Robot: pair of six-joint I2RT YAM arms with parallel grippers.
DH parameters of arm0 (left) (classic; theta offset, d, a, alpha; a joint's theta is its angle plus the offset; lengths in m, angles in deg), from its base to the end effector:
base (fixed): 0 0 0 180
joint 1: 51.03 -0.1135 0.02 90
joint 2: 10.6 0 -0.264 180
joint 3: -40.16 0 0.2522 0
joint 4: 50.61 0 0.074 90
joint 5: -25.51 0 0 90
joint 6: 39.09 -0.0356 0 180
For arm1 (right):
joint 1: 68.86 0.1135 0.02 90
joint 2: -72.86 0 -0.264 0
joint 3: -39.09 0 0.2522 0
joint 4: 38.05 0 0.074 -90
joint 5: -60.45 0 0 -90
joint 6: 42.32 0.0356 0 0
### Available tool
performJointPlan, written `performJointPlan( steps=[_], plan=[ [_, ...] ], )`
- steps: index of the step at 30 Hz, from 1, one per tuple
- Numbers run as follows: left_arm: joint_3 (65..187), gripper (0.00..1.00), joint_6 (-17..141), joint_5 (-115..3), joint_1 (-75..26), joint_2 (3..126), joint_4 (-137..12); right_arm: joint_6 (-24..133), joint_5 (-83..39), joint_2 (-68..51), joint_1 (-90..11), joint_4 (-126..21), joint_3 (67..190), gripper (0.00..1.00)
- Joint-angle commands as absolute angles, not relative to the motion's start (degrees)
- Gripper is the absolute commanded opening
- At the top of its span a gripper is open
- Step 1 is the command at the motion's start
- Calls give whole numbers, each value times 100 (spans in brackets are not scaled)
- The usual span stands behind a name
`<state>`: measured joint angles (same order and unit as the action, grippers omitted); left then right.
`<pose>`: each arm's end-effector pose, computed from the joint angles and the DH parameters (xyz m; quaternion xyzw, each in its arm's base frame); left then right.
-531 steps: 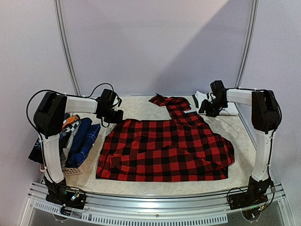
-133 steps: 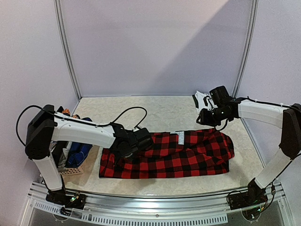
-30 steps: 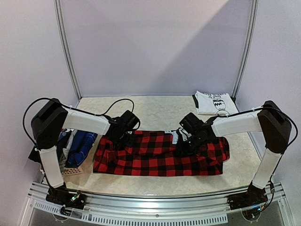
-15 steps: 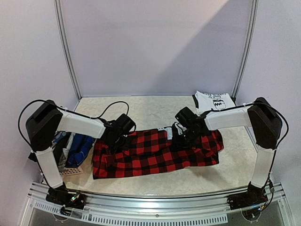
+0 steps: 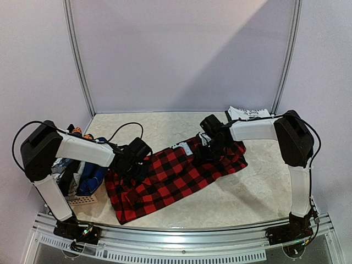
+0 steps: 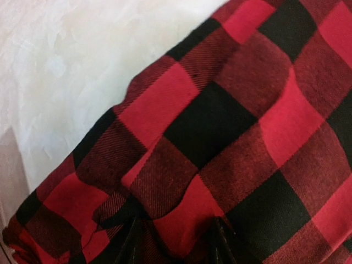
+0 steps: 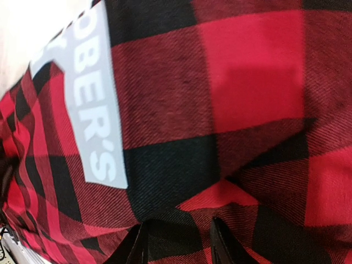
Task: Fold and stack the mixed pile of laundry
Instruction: Rotate the rectangle-folded shirt at the center of the board.
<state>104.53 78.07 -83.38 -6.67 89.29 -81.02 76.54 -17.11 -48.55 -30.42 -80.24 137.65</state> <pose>0.2329 -0.2117 0.1287 0.1104 0.9590 0.0100 0.2607 0.3366 0.2770 0.1423 -0.1044 0.9653 0.2071 0.1202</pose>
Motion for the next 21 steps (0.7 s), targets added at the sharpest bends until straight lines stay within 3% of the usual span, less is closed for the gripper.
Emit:
performJointPlan(
  steps=[1, 21],
  plan=[
    [10239, 43, 7914, -7824, -425, 8958, -8632, 7504, -1609, -5483, -3211, -8334, 14183, 39],
    [10982, 40, 8072, -6705, 201, 9519, -8155, 7233, -571, -7226, -4146, -9100, 16993, 38]
  ],
)
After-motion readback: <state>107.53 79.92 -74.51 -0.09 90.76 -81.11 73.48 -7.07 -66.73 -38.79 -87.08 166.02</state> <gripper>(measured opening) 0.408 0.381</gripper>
